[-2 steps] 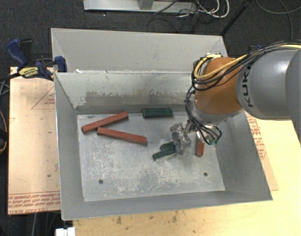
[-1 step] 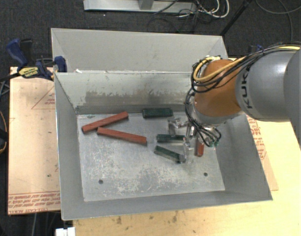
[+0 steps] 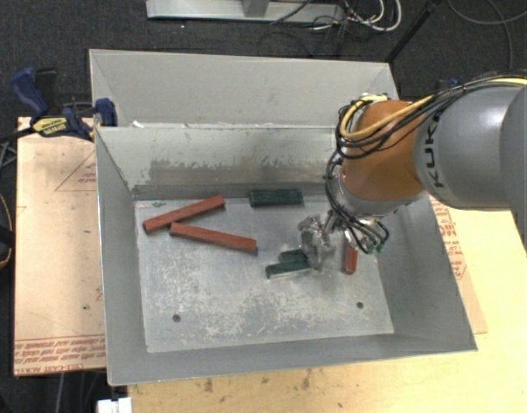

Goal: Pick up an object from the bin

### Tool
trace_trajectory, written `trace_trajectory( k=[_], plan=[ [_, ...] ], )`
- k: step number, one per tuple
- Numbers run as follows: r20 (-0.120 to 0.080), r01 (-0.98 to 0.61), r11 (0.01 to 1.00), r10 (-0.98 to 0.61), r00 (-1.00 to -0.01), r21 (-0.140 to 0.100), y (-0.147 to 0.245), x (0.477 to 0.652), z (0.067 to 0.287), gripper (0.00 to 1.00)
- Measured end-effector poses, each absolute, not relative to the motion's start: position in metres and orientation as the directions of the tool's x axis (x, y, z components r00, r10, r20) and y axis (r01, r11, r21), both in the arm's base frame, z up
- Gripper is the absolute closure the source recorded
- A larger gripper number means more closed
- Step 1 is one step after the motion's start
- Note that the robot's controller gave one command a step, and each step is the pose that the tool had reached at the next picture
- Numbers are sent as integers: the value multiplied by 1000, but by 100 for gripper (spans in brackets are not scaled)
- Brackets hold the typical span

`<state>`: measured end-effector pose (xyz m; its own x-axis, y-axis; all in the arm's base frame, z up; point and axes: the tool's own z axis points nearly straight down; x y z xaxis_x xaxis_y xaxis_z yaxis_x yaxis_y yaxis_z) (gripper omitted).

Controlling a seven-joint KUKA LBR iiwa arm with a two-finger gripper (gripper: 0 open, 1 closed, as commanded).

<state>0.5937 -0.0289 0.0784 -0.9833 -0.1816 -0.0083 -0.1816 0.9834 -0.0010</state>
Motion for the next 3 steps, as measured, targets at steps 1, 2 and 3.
trace_trajectory(
  k=[1, 2, 3],
  plan=[
    [-8, -182, 983, -182, -983, 0, -29, 591, 72, 0],
    [-5, -182, 983, -182, -983, -1, -29, 591, 74, 100],
    [-5, -182, 983, -182, -983, -1, -29, 591, 74, 100]
  ],
)
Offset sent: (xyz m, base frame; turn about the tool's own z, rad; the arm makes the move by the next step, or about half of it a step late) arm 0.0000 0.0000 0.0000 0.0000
